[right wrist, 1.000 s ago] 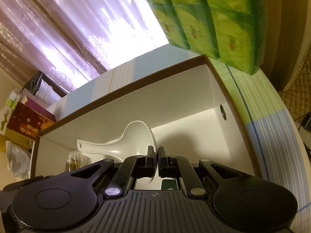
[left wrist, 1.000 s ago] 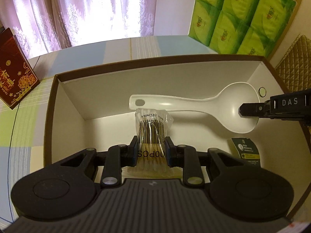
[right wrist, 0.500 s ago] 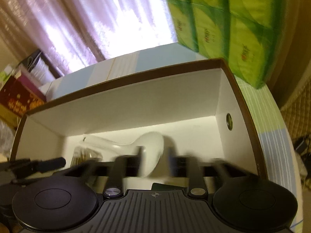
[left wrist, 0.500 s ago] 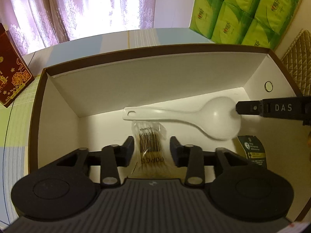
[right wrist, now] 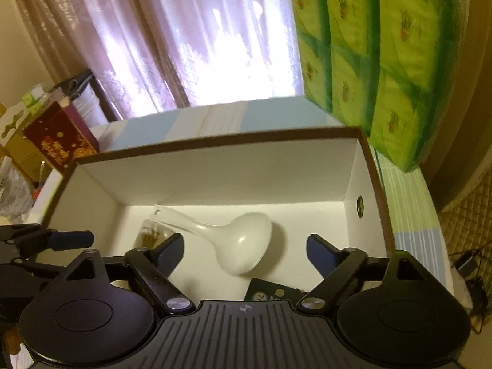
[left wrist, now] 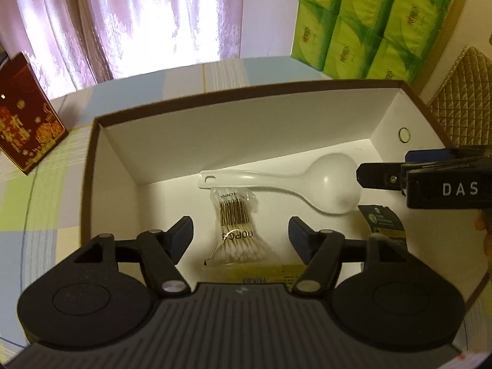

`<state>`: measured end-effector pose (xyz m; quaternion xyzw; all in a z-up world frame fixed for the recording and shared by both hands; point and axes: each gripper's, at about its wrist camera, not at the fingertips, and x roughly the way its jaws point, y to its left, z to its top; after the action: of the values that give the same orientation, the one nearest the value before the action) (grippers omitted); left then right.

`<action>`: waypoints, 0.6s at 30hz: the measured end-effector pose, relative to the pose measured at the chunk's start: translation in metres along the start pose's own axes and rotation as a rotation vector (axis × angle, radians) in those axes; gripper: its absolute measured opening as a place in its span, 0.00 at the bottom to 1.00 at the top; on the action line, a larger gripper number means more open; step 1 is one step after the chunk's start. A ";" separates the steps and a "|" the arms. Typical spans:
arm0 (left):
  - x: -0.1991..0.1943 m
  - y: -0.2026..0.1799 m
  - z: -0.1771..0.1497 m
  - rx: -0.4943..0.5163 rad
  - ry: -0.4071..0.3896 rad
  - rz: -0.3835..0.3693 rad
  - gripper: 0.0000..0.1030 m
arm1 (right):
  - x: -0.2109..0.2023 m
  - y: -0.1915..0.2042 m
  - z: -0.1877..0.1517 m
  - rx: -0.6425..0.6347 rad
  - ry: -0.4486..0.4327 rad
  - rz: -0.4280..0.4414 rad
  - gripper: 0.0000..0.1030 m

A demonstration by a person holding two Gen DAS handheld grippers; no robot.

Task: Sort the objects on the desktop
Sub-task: 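Open both grippers to drop the swab bag and ladle into the box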

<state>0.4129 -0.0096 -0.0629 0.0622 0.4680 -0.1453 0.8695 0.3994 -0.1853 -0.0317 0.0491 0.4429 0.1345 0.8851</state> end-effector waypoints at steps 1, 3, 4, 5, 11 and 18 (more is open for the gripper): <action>-0.006 0.000 -0.001 0.003 -0.009 0.001 0.66 | -0.005 0.001 0.000 -0.006 -0.012 0.007 0.87; -0.017 0.000 -0.002 0.001 -0.024 0.000 0.69 | -0.018 0.002 0.001 -0.016 -0.038 0.023 0.90; -0.024 0.001 -0.003 0.001 -0.035 -0.002 0.70 | -0.024 0.003 0.000 -0.022 -0.049 0.032 0.92; -0.030 0.001 -0.004 0.002 -0.045 -0.004 0.71 | -0.030 0.004 0.001 -0.030 -0.060 0.036 0.93; -0.073 0.002 -0.013 0.008 -0.109 0.001 0.78 | -0.069 0.010 -0.004 -0.088 -0.135 0.047 0.98; -0.128 0.006 -0.039 0.004 -0.184 0.002 0.82 | -0.111 0.017 -0.026 -0.129 -0.201 0.081 0.98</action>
<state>0.3178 0.0304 0.0218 0.0506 0.3860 -0.1505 0.9087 0.3118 -0.2009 0.0422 0.0233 0.3399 0.1929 0.9202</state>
